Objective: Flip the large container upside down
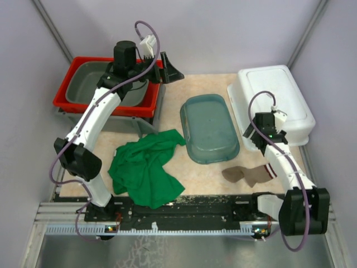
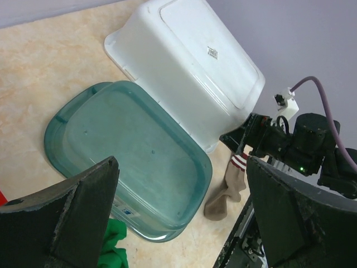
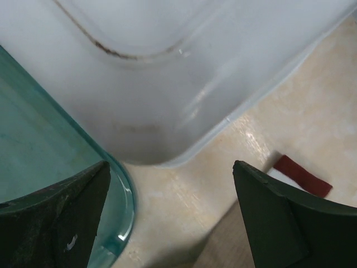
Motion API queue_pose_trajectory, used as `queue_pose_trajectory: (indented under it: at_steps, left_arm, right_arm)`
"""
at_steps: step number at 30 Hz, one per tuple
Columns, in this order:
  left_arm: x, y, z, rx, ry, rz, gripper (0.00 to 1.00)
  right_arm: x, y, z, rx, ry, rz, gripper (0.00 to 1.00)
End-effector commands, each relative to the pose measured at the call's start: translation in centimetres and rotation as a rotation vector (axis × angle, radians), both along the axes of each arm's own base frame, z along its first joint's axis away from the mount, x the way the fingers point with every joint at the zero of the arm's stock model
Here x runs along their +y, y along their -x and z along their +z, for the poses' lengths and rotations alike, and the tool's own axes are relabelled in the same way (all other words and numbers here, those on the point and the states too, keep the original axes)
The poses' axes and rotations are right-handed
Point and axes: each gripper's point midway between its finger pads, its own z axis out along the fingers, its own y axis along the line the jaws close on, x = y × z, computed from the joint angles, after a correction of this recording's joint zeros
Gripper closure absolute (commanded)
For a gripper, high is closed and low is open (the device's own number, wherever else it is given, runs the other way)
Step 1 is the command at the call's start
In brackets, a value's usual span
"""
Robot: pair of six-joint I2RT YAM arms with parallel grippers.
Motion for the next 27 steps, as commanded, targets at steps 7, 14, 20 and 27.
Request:
queue_pose_trajectory:
  at_steps: [7, 14, 20, 27]
  left_arm:
    - [-0.7, -1.2, -1.4, 0.056, -0.013, -0.003, 0.0]
    - [-0.3, -1.5, -1.7, 0.04, -0.038, 0.022, 0.0]
    - [-0.1, -1.6, -1.8, 0.031, -0.047, 0.026, 0.0]
    - [-0.2, -1.7, -1.9, 0.028, -0.043, 0.024, 0.0]
  right_arm:
    - [-1.1, -7.8, 1.1, -0.169, -0.072, -0.314, 0.08]
    - [1.5, -9.3, 3.0, -0.204, -0.143, -0.208, 0.07]
    - [4.4, -9.1, 7.1, -0.296, -0.217, -0.023, 0.07]
    - [10.7, -9.6, 12.0, -0.442, -0.314, 0.228, 0.06]
